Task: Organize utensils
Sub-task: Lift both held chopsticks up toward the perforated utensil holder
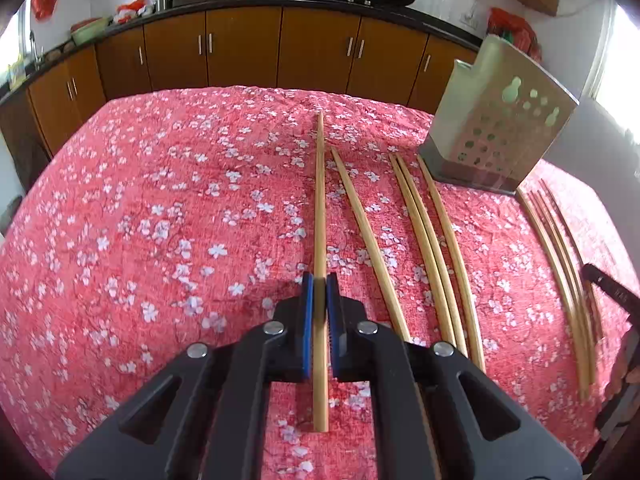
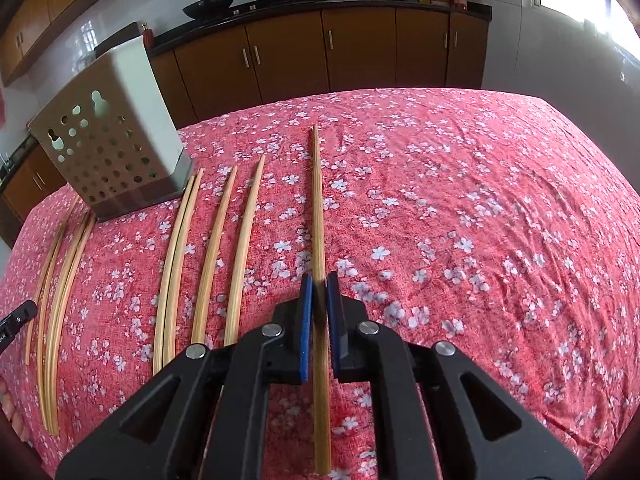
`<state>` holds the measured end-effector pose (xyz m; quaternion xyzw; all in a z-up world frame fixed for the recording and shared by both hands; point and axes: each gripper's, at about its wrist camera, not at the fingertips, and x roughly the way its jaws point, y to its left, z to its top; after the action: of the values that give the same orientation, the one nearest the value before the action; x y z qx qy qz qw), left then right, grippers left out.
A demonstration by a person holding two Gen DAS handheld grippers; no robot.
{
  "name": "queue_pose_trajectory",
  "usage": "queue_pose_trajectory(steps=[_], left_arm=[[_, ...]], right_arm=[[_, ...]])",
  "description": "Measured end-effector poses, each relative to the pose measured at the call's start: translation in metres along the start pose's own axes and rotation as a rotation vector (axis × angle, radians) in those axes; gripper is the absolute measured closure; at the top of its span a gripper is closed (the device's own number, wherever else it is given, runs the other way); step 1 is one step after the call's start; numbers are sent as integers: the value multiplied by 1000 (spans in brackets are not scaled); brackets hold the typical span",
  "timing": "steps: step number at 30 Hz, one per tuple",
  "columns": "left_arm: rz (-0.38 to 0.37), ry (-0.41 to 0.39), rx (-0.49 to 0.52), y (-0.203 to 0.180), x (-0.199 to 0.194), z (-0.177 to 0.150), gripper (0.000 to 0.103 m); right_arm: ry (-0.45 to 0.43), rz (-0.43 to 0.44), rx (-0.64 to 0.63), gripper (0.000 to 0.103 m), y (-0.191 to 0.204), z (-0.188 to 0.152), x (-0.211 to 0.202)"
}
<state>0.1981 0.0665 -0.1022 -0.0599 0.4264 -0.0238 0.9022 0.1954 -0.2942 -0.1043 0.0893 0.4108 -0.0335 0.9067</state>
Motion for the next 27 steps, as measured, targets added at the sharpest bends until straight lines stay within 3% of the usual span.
queue_pose_trajectory(steps=[13, 27], left_arm=[[41, 8, 41, -9, -9, -3, 95], [42, -260, -10, 3, -91, 41, 95]], right_arm=[[-7, 30, 5, 95, -7, -14, -22], [-254, 71, 39, 95, -23, 13, -111]])
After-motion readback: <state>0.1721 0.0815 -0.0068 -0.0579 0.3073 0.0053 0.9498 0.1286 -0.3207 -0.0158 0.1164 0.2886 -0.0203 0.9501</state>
